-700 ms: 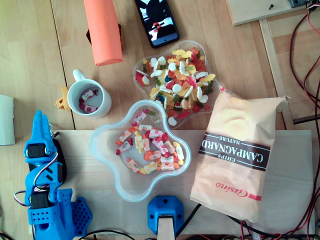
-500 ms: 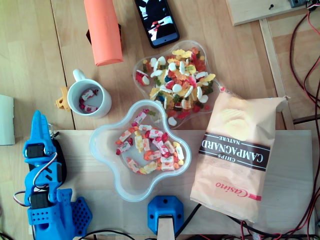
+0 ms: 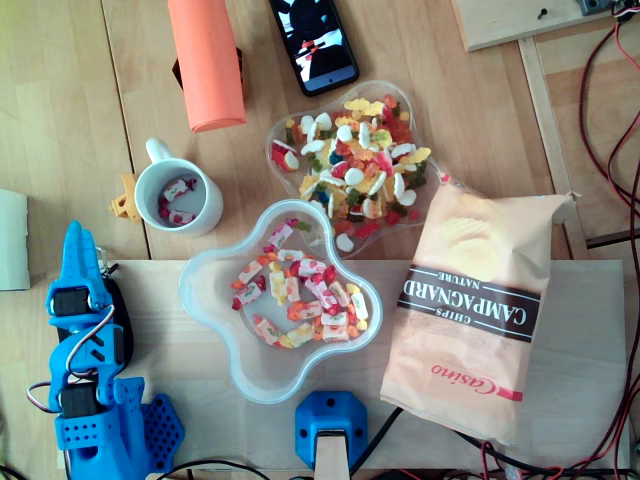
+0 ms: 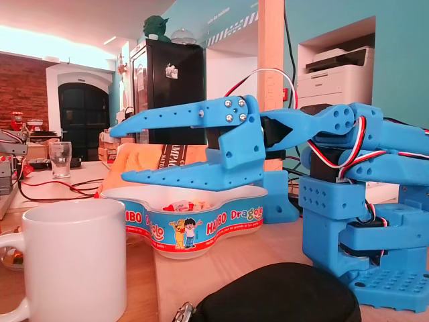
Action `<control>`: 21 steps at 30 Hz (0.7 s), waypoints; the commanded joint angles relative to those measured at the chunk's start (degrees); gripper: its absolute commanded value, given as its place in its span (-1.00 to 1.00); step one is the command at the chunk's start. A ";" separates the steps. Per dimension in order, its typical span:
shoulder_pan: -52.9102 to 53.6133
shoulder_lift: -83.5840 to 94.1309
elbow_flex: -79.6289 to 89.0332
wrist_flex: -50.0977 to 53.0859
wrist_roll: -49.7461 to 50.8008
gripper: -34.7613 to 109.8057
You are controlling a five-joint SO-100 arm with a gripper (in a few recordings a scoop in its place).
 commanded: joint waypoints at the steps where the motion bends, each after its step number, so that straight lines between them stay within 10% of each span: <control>1: -1.14 2.46 2.11 -0.09 -0.18 -0.29; 21: -0.35 2.90 -1.32 -1.41 0.70 -0.28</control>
